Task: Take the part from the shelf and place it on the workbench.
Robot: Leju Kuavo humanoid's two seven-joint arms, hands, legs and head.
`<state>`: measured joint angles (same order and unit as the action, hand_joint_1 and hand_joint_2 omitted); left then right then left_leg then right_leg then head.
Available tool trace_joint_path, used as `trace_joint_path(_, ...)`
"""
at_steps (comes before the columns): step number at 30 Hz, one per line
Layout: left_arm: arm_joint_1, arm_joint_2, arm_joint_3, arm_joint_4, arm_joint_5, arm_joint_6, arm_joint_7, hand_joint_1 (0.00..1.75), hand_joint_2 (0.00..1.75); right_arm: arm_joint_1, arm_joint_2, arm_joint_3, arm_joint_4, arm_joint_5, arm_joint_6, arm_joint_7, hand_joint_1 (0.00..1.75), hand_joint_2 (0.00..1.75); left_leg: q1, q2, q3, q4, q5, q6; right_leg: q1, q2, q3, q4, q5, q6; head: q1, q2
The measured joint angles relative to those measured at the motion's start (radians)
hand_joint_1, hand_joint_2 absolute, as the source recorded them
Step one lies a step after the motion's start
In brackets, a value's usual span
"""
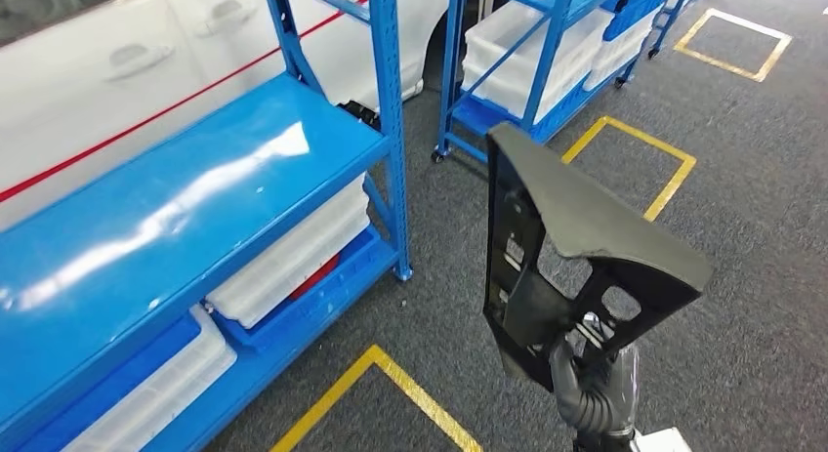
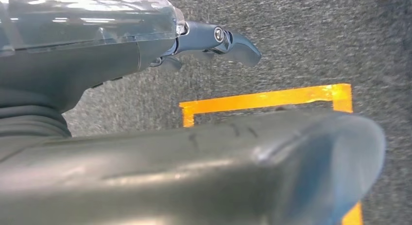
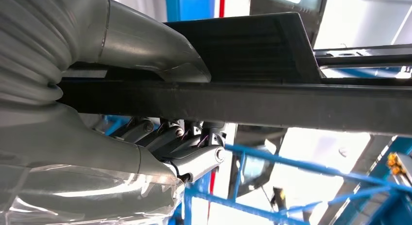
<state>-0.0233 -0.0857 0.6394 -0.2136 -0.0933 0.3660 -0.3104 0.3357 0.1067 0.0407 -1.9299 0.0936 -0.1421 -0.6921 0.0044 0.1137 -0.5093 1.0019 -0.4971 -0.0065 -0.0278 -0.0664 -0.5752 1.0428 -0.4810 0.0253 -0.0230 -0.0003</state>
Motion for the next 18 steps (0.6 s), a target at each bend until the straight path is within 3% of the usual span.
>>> trace_joint_path(2, -0.003, -0.005, 0.001, 0.000, -0.005, 0.010, 0.014, 0.00, 0.00, 0.002, 0.002, -0.001, 0.004, 0.003, 0.001, 0.000, 1.75, 1.75, 0.002, 0.014, 0.007, 0.001, -0.003, -0.012, 0.002, 0.023, -0.005, 0.002, 0.004, -0.017, -0.001, 0.000)
trace_joint_path(4, -0.005, -0.011, 0.002, 0.000, -0.009, 0.014, 0.015, 0.00, 0.00, 0.000, 0.002, -0.003, 0.010, 0.002, 0.002, 0.000, 1.75, 1.75, 0.008, -0.019, 0.001, 0.025, -0.028, -0.022, 0.000, 0.044, -0.010, -0.001, 0.010, -0.030, -0.001, 0.000)
trace_joint_path(6, -0.002, -0.015, 0.003, 0.000, -0.010, 0.015, 0.006, 0.00, 0.00, -0.006, 0.002, -0.003, 0.017, 0.000, 0.001, 0.000, 1.75, 1.75, 0.012, -0.080, -0.044, 0.125, -0.092, -0.026, 0.000, 0.065, -0.016, -0.004, 0.016, -0.040, -0.001, 0.000)
trace_joint_path(8, 0.001, -0.017, 0.005, 0.000, -0.009, 0.014, -0.012, 0.00, 0.00, -0.012, 0.002, -0.003, 0.026, -0.001, -0.008, 0.000, 1.75, 1.75, 0.013, -0.103, -0.106, 0.257, -0.148, -0.024, 0.005, 0.090, -0.022, -0.003, 0.019, -0.046, -0.001, 0.000)
trace_joint_path(9, 0.002, -0.017, 0.007, 0.000, -0.008, 0.015, -0.021, 0.00, 0.00, -0.014, 0.002, -0.003, 0.031, 0.001, -0.017, 0.000, 1.75, 1.75, 0.013, -0.106, -0.122, 0.289, -0.150, -0.022, 0.008, 0.104, -0.023, -0.003, 0.020, -0.047, -0.001, 0.000)
trace_joint_path(10, 0.003, -0.018, 0.008, 0.000, -0.006, 0.015, -0.030, 0.00, 0.00, -0.016, 0.002, -0.002, 0.036, 0.005, -0.029, 0.000, 1.75, 1.75, 0.012, -0.108, -0.121, 0.283, -0.132, -0.018, 0.011, 0.118, -0.023, -0.002, 0.021, -0.048, -0.001, 0.000)
trace_joint_path(12, 0.002, -0.019, 0.013, 0.000, -0.004, 0.017, -0.040, 0.00, 0.00, -0.022, 0.002, -0.001, 0.044, 0.013, -0.049, 0.000, 1.75, 1.75, 0.010, -0.128, -0.071, 0.167, -0.055, -0.005, 0.014, 0.147, -0.021, -0.001, 0.022, -0.047, -0.001, 0.000)
trace_joint_path(14, 0.001, -0.022, 0.019, 0.000, -0.003, 0.018, -0.044, 0.00, 0.00, -0.029, 0.001, 0.001, 0.047, 0.016, -0.058, 0.000, 1.75, 1.75, 0.009, -0.177, -0.022, 0.051, -0.008, 0.006, 0.015, 0.173, -0.022, 0.000, 0.026, -0.040, 0.000, 0.000)
trace_joint_path(16, 0.001, -0.024, 0.023, 0.000, -0.001, 0.019, -0.043, 0.00, 0.00, -0.035, -0.002, 0.004, 0.052, 0.014, -0.060, 0.000, 1.75, 1.75, 0.005, -0.200, -0.009, 0.015, -0.006, 0.010, 0.009, 0.198, -0.031, -0.001, 0.033, -0.027, 0.000, 0.000)
trace_joint_path(17, 0.000, -0.026, 0.024, 0.000, 0.000, 0.021, -0.042, 0.00, 0.00, -0.037, -0.004, 0.006, 0.054, 0.012, -0.062, 0.000, 1.75, 1.75, 0.003, -0.189, -0.007, 0.009, -0.003, 0.012, 0.004, 0.211, -0.034, -0.005, 0.038, -0.018, -0.001, 0.000)
trace_joint_path(18, -0.001, -0.027, 0.025, 0.000, 0.001, 0.024, -0.038, 0.00, 0.00, -0.037, -0.007, 0.007, 0.057, 0.009, -0.066, 0.000, 1.75, 1.75, 0.004, -0.176, -0.004, 0.002, 0.003, 0.016, 0.003, 0.205, -0.037, -0.005, 0.041, -0.012, 0.000, 0.000)
